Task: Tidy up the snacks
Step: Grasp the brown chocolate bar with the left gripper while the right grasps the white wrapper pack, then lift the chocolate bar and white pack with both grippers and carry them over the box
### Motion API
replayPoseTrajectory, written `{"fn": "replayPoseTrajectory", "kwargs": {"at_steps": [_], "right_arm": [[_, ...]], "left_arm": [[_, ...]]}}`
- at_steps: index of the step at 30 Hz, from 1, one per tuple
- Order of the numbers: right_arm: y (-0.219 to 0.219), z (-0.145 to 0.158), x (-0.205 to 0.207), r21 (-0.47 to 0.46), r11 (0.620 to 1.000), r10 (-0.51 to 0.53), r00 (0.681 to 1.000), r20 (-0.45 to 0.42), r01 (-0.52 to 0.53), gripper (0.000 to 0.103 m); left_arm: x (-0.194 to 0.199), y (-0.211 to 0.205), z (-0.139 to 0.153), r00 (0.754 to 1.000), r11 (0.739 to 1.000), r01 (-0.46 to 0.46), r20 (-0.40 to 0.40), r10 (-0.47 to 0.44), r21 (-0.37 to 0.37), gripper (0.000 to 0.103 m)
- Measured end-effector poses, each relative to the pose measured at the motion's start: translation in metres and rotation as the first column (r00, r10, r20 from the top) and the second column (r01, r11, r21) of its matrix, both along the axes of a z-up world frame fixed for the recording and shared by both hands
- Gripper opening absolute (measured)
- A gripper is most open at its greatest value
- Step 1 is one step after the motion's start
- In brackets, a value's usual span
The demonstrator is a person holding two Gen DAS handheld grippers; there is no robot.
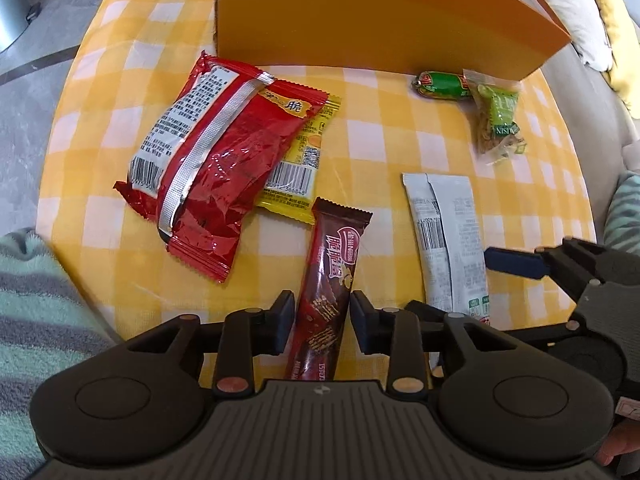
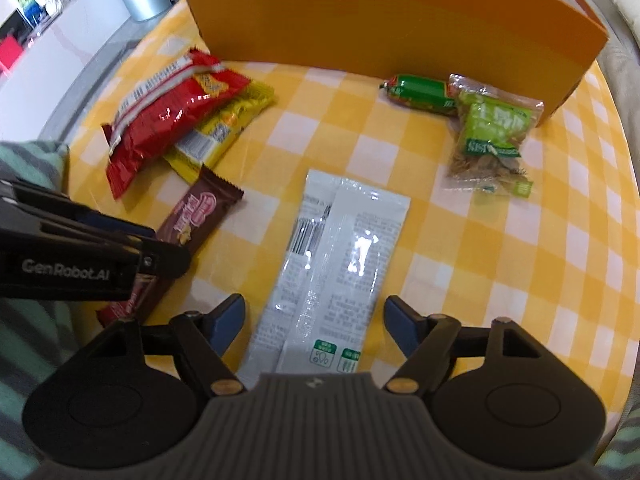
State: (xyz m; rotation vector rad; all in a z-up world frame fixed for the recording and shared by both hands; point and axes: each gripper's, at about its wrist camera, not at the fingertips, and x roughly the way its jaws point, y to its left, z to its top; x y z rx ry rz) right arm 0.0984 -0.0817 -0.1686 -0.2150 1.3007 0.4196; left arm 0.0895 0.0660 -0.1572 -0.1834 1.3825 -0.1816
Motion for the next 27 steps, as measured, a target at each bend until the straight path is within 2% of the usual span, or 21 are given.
{"fn": "replayPoseTrajectory", "kwargs": {"at_steps": [4,9,11,13,16,19,22,25,27], "right_arm": [[0.009,-0.002,-0.001,-0.044,0.999,0.028,0.999,0.021,-0.027,0.075],[0.011,-0.001,-0.001,-0.047,0.998,0.036,0.999,0.031,-0.034,0.065],[0.009,0.001,-0.002,-0.044,0.998,0.035,0.999,0.034,-0.034,0.056],[0.006,0.003,-0.002,-0.039,0.999,0.037,0.999,0.032,-0.035,0.054],[-0.001,0.004,-0.002,-0.032,0.999,0.033,0.999,0.022,-0.032,0.053],[-0.007,0.004,-0.001,-0.034,0.999,0.026,1.0,0.01,-0.025,0.052],[-0.016,0.005,-0.001,-0.04,0.999,0.012,1.0,-0.005,-0.012,0.052],[-0.026,0.006,0.0,-0.03,0.999,-0.01,1.0,-0.016,0.009,0.051],[-0.033,0.007,0.0,-0.027,0.999,-0.022,1.0,-0.02,0.022,0.05]], "left_arm": [[0.002,-0.008,-0.001,0.999,0.999,0.033,0.003,-0.033,0.024,0.043],[0.003,-0.014,-0.002,0.999,0.998,0.05,0.001,-0.05,0.044,0.047],[0.004,-0.015,-0.002,0.999,0.998,0.049,-0.002,-0.049,0.047,0.047],[0.003,-0.017,-0.002,0.998,0.997,0.056,-0.002,-0.056,0.056,0.048],[0.003,-0.022,-0.003,0.998,0.995,0.063,-0.002,-0.063,0.077,0.049],[0.003,-0.027,-0.004,0.998,0.993,0.065,-0.001,-0.065,0.098,0.055],[0.001,-0.036,-0.006,0.997,0.986,0.077,0.007,-0.079,0.145,0.056],[-0.002,-0.042,-0.006,0.995,0.979,0.092,0.016,-0.096,0.183,0.046],[-0.002,-0.042,-0.007,0.996,0.977,0.085,0.02,-0.09,0.196,0.034]]}}
